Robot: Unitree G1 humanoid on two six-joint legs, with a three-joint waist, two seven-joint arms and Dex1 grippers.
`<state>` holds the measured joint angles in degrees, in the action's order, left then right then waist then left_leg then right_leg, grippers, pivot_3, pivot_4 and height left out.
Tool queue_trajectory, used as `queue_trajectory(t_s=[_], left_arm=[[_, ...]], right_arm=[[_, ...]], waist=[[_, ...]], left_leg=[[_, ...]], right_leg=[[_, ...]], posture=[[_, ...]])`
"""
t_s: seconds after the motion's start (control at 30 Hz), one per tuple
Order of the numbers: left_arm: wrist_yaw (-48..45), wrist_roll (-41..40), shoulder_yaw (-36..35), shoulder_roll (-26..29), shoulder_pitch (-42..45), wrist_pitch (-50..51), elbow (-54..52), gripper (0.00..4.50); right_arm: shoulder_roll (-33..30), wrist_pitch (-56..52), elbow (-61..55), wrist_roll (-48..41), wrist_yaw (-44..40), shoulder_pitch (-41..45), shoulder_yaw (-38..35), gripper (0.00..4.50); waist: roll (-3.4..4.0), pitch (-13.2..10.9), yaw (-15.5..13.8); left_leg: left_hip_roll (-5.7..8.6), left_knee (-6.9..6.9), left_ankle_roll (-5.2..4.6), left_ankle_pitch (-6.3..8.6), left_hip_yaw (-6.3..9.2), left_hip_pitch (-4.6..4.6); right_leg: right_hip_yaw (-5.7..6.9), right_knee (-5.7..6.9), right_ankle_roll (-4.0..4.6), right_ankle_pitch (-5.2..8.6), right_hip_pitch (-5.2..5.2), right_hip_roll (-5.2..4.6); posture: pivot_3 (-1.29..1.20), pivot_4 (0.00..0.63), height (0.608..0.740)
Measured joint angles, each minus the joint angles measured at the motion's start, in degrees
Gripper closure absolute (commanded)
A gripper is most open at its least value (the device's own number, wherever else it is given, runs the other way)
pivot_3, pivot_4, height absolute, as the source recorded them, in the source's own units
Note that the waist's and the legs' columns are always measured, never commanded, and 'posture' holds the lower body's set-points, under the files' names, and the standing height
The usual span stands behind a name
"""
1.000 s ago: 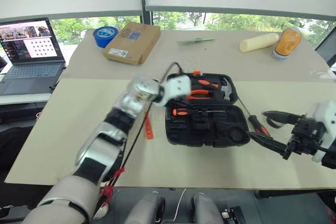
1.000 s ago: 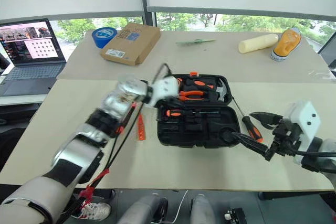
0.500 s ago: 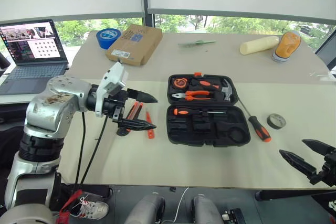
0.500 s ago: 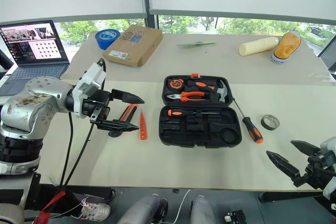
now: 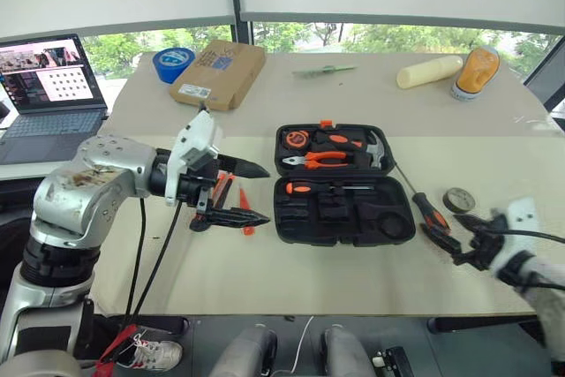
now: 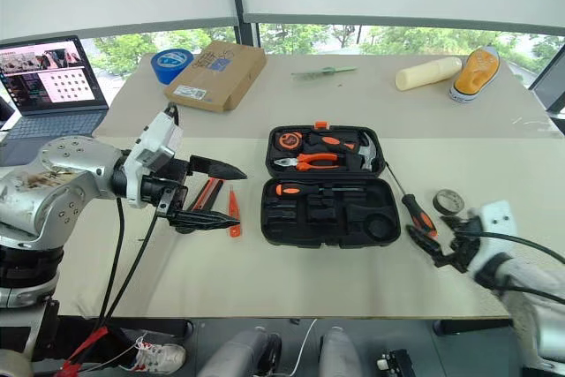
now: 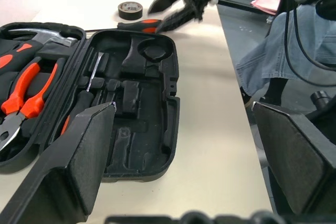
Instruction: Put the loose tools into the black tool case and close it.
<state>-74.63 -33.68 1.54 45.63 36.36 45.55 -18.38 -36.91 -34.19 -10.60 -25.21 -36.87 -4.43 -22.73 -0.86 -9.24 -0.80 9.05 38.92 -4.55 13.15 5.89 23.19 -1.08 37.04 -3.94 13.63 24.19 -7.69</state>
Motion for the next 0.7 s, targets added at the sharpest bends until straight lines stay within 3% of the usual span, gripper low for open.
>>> queue_trajectory(t_s=[0.07, 0.17, 0.4, 0.47, 0.7], left_arm=[[0.37, 0.41, 0.28, 0.85, -0.15, -0.66, 0.01, 0.04], [0.49, 0.41, 0.87, 1.74, -0.20, -0.67, 0.01, 0.00], [1.44, 0.04, 1.03, 2.02, -0.20, -0.64, 0.02, 0.00], [1.49, 0.04, 1.14, 2.02, -0.19, -0.74, 0.15, 0.00], [2.54, 0.66, 2.02, 1.84, 0.22, -1.92, 1.36, 0.00]], right_arm=[[0.19, 0.93, 2.25, 1.68, 1.13, 1.20, 0.84, 0.00], [0.37, 2.56, 3.37, 2.52, 2.08, 1.41, 1.19, 0.67], [1.73, 4.38, 4.02, 1.39, 2.72, -0.08, -0.97, 3.14], [2.91, 3.33, 3.29, -0.97, 3.28, -0.68, -3.12, 3.50], [0.78, -0.51, -4.36, -8.07, 2.78, -2.52, -10.03, 3.50]], waist=[[0.00, 0.00, -0.03], [0.00, 0.00, 0.00], [0.00, 0.00, 0.09], [0.00, 0.00, 0.08], [0.02, 0.00, 0.14]], left_leg=[[0.03, 0.01, 0.03, -0.01, -0.01, 0.00], [0.01, 0.00, 0.03, 0.00, 0.00, -0.02], [-0.02, -0.04, 0.03, 0.00, -0.01, -0.02], [-0.02, -0.05, 0.03, 0.00, -0.01, -0.01], [-0.03, -0.06, -0.05, 0.06, -0.01, -0.02]], right_leg=[[-0.01, -0.02, 0.00, 0.00, 0.02, 0.00], [-0.01, -0.03, 0.00, 0.00, 0.02, 0.03], [-0.03, -0.02, 0.00, 0.00, 0.01, 0.07], [-0.06, -0.02, 0.00, 0.00, 0.01, 0.07], [-0.07, -0.03, 0.00, 0.00, 0.01, 0.09]], posture=[[0.00, 0.150, 0.735], [0.00, 0.150, 0.735], [0.00, 0.150, 0.735], [0.00, 0.150, 0.735], [0.00, 0.150, 0.735]])
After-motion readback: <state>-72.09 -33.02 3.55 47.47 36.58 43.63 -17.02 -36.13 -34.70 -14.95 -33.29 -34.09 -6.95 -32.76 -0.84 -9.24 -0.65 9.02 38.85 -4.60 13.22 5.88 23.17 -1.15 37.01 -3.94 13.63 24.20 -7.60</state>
